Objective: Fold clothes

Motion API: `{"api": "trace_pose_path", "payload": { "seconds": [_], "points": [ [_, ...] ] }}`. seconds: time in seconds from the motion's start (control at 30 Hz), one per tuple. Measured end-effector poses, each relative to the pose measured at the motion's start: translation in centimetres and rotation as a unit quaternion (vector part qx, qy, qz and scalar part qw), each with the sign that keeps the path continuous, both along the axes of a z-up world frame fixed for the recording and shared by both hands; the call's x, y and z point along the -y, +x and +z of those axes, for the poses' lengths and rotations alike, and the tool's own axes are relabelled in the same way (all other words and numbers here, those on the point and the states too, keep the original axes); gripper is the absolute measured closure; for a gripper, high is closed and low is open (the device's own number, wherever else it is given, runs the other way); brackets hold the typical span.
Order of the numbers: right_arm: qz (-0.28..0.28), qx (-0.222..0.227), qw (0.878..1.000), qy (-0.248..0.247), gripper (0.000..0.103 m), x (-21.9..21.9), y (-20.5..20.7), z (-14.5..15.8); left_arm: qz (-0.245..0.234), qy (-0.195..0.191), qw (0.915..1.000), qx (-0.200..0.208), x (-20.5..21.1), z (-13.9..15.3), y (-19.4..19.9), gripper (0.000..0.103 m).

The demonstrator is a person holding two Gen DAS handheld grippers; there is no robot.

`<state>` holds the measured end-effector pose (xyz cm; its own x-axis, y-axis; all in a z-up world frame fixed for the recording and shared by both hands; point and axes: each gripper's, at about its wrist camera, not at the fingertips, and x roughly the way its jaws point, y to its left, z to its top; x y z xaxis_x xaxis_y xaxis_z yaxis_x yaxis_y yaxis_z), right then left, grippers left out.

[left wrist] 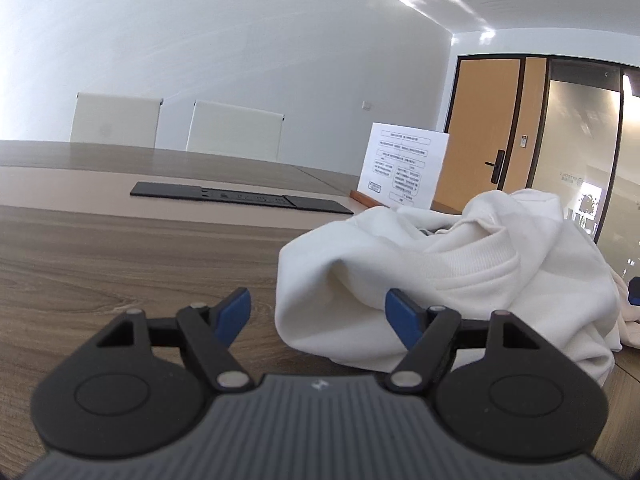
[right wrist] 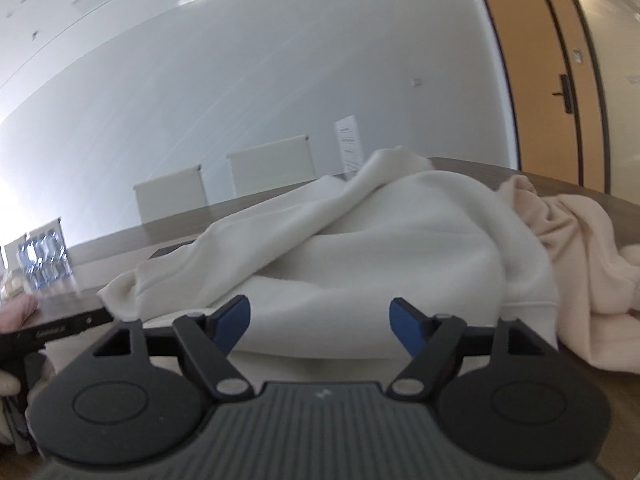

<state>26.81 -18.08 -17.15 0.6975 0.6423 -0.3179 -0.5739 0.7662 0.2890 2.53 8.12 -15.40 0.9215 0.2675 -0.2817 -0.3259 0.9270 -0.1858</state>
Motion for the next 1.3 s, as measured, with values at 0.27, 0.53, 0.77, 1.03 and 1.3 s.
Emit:
{"api": "trace_pose_path", "payload": {
  "seconds": [0.27, 0.53, 0.77, 1.03, 1.3],
  "points": [
    [-0.034, -0.079, 0.988, 0.127, 0.007, 7.3, 7.2, -5.1, 0.077, -0.049, 0.9951, -0.037, -1.9, -0.6, 0.6, 0.031],
    [0.006, -0.174, 0.967, 0.186, 0.005, 11.0, 11.8, -8.8, 0.172, -0.039, 0.9831, -0.049, -1.6, -0.3, 0.1, 0.031],
    [0.012, -0.189, 0.968, 0.163, 0.004, 12.4, 12.9, -10.0, 0.201, -0.024, 0.9765, -0.074, -1.2, -0.3, 0.6, 0.031],
    [0.015, -0.18, 0.974, 0.136, 0.004, 14.3, 12.9, -11.2, 0.214, -0.019, 0.9721, -0.093, -0.9, -0.4, 1.1, 0.031],
    [-0.008, -0.163, 0.982, 0.096, 0.001, 15.1, 12.6, -12.3, 0.182, -0.01, 0.9745, -0.131, -0.8, -0.7, 2.4, 0.031]
  ]
}}
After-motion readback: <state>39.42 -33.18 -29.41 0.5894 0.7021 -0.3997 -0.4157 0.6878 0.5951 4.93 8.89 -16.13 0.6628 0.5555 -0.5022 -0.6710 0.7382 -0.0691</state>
